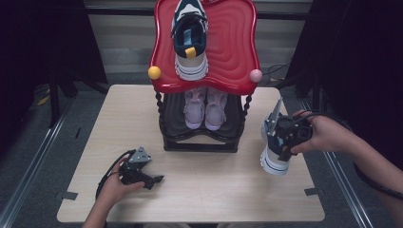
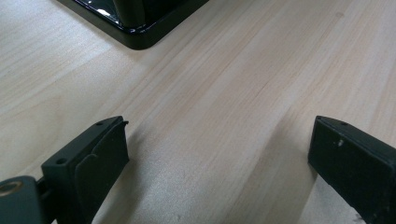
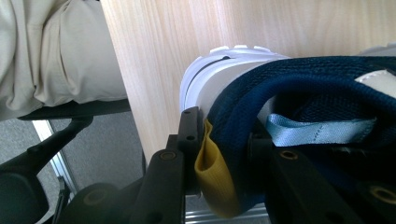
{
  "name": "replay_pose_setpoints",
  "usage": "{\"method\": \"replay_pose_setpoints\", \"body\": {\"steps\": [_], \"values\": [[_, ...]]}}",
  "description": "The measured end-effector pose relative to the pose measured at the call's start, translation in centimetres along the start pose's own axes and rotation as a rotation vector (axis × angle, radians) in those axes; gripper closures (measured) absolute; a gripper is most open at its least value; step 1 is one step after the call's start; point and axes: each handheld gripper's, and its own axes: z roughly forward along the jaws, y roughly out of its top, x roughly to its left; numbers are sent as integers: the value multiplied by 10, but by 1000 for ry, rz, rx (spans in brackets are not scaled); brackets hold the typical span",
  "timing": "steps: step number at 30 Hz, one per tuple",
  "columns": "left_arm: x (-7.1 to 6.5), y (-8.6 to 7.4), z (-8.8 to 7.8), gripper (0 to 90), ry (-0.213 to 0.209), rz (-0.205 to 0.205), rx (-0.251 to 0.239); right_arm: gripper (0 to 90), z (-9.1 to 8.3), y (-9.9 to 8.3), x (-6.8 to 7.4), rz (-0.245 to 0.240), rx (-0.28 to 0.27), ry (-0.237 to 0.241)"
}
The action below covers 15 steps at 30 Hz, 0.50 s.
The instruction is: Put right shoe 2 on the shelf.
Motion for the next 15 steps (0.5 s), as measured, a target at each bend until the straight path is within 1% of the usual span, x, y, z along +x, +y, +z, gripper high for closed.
{"method": "replay_pose_setpoints", "body": {"steps": [1,3,5,7,9,12,15], "values": [[0,0,0,44,0,0,0,740,-5,0,0,-10,-4,-8],[0,0,0,44,0,1,-1,739,-15,0,3,-1,-4,-8],[0,0,0,44,0,2,0,740,-25,0,5,-12,-16,-17],[0,0,0,44,0,2,0,740,-36,0,7,-5,-18,-20],[0,0,0,44,0,1,0,740,-45,0,8,-18,-25,-24],[0,0,0,44,0,2,0,740,-61,-1,11,0,-32,-25],[0,0,0,44,3,7,5,740,-72,-1,12,-9,-35,-40]]}}
